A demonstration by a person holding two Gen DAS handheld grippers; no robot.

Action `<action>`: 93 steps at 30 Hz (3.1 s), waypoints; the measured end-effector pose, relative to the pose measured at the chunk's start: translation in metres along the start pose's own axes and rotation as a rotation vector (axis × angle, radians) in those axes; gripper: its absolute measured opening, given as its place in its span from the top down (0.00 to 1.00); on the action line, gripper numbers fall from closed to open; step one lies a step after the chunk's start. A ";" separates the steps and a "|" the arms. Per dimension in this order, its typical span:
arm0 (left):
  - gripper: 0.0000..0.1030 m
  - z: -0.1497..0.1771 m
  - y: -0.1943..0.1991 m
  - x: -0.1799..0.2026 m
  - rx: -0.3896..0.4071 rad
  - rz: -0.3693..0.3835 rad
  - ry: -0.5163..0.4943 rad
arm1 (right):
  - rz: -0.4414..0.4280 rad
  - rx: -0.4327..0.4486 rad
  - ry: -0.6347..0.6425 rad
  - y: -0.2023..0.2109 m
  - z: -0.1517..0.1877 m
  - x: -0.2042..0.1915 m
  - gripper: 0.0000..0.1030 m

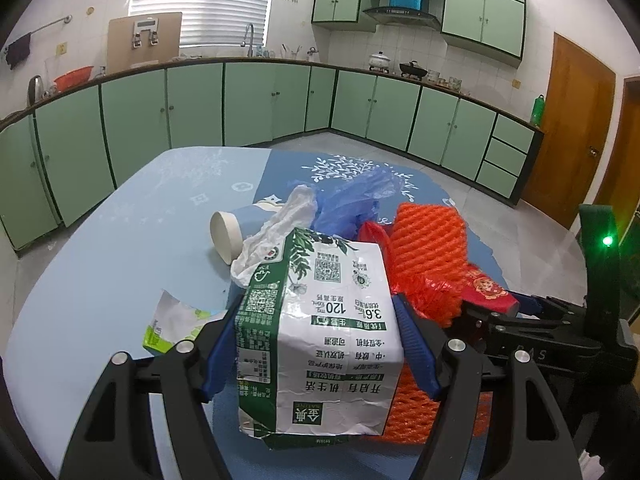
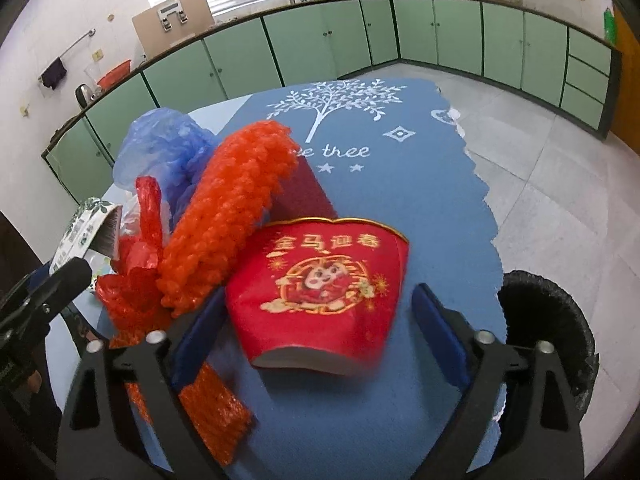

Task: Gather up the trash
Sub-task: 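Grasp the green-and-white milk carton with the left gripper while the right gripper grasps the red paper cup, then carry the carton and cup over the black bin and release both, then move both open grippers back over the remaining trash on the table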

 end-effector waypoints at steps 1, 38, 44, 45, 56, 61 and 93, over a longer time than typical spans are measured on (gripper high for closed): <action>0.31 -0.001 -0.001 0.000 0.000 -0.002 0.001 | 0.002 0.004 0.007 0.001 0.000 0.000 0.20; 0.31 -0.030 0.060 0.128 0.116 0.266 -0.111 | 0.234 0.272 -0.106 0.175 0.025 0.095 0.20; 0.31 -0.019 0.040 0.178 0.071 0.352 -0.154 | 0.313 0.255 -0.167 0.183 0.050 0.136 0.20; 0.31 -0.016 0.037 0.186 0.068 0.363 -0.161 | 0.325 0.253 -0.177 0.184 0.054 0.143 0.20; 0.31 0.015 -0.009 0.265 0.004 0.453 -0.225 | 0.416 0.209 -0.253 0.177 0.090 0.207 0.20; 0.31 0.023 -0.025 0.290 -0.013 0.473 -0.258 | 0.428 0.185 -0.285 0.163 0.107 0.224 0.20; 0.10 -0.018 0.017 0.134 0.079 0.193 -0.155 | 0.311 0.242 -0.198 0.150 0.058 0.138 0.12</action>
Point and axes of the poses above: each gripper's, at about its wrist camera, not at the fingertips, and y roughly against the way its jaws point, x to its right, z to its underside, the point moved 5 cm from there along -y, roughly the way its jaws point, and after that the axes turned 8 degrees about y, right-handed, at the moved point
